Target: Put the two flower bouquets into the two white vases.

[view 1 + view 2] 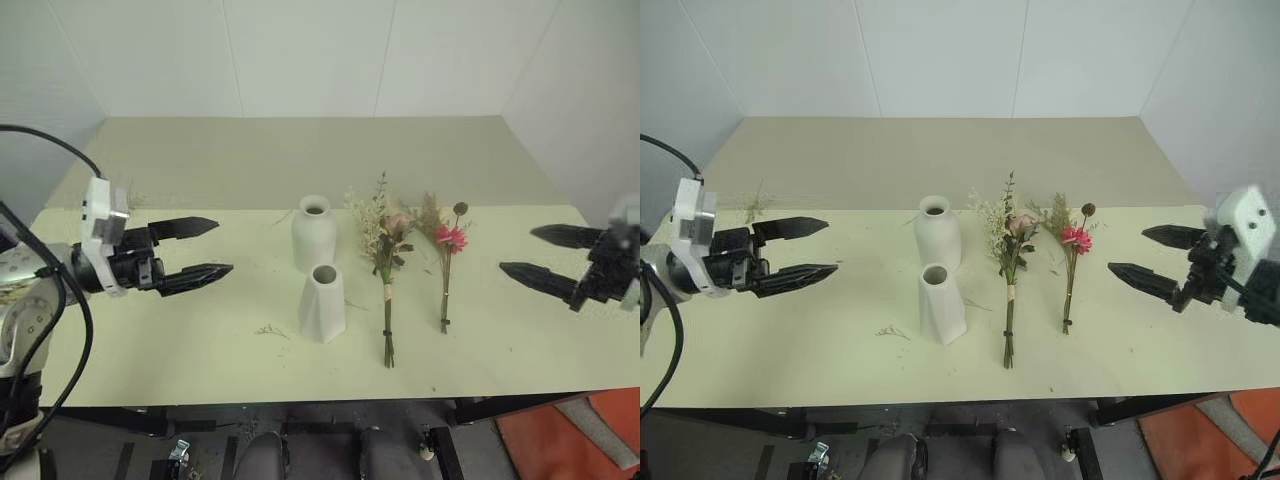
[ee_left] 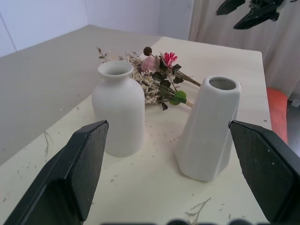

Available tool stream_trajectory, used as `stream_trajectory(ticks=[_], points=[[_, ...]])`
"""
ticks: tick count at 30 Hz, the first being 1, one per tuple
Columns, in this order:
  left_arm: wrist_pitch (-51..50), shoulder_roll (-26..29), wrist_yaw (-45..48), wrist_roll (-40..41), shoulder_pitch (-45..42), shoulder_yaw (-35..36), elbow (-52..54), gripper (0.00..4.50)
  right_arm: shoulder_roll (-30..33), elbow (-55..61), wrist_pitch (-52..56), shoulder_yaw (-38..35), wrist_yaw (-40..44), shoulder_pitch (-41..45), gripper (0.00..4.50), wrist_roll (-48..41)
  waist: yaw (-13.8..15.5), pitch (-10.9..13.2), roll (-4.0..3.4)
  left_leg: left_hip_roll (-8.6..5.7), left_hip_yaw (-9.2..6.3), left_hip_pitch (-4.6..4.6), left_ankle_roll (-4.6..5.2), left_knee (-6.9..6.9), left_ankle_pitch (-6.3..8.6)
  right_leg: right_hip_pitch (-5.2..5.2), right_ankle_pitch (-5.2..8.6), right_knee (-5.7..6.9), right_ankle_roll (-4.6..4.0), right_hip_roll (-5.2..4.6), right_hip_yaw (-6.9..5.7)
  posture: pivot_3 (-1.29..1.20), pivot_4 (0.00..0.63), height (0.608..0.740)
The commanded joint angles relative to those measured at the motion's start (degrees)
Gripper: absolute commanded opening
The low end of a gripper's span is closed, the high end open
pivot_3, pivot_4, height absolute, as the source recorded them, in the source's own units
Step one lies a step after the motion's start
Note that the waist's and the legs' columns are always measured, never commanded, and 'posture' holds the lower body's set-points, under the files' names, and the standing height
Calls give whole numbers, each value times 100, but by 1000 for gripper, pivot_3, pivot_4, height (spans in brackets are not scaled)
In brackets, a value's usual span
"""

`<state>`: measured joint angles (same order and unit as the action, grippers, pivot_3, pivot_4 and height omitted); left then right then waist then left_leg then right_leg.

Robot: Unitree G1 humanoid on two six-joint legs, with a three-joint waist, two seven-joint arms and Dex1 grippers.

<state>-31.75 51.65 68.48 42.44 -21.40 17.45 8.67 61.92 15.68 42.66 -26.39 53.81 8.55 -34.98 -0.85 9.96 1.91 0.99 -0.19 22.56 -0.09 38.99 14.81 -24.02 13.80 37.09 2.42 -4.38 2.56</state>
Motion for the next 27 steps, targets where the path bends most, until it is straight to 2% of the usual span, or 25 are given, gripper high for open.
stream_trajectory(ticks=[1, 5, 9, 16, 21, 27], points=[[123, -124, -200, -86, -409, -103, -96, 4466, 348, 389, 766, 376, -268, 243, 4500, -80, 2, 0, 0, 1, -1, 0, 0, 0, 0, 0, 0, -1, 0, 1, -1, 0, 150, 740], [73, -168, -164, -190, -808, -398, -191, 4466, 467, 524, 1725, 915, -415, 827, 4500, -430, -1, 0, 0, -2, -2, 12, 0, 2, 0, -7, 0, -2, 0, -1, -1, 0, 150, 740], [-4, -227, 104, -189, -1370, -712, -553, 4466, 235, 111, 3018, 1630, -752, 1942, 4500, -657, -14, 0, 0, -1, -3, 14, 0, 5, 0, -9, -1, 0, 0, 0, -2, 0, 150, 740], [237, -440, 482, -429, -2068, -1062, -1105, 4466, -316, -1012, 4778, 3007, -1357, 3617, 4500, -275, -15, 0, 0, -3, -3, 31, 1, 5, 0, -25, -1, -4, 0, 0, -4, 0, 150, 740], [297, -428, 663, -487, -2129, -1068, -1205, 4466, -786, -2116, 4984, 3702, -1723, 4346, 4500, 90, -25, 0, 0, -4, -3, 41, 1, 6, 0, -35, -1, -3, 0, -2, -4, 0, 150, 740], [301, -453, 762, -486, -2244, -1052, -1281, 4466, -1313, -3010, 4980, 4072, -2021, 4739, 4500, 555, -19, 0, 0, -5, -4, 42, 1, 7, 0, -35, -1, -1, 1, -2, -5, 0, 150, 740]])
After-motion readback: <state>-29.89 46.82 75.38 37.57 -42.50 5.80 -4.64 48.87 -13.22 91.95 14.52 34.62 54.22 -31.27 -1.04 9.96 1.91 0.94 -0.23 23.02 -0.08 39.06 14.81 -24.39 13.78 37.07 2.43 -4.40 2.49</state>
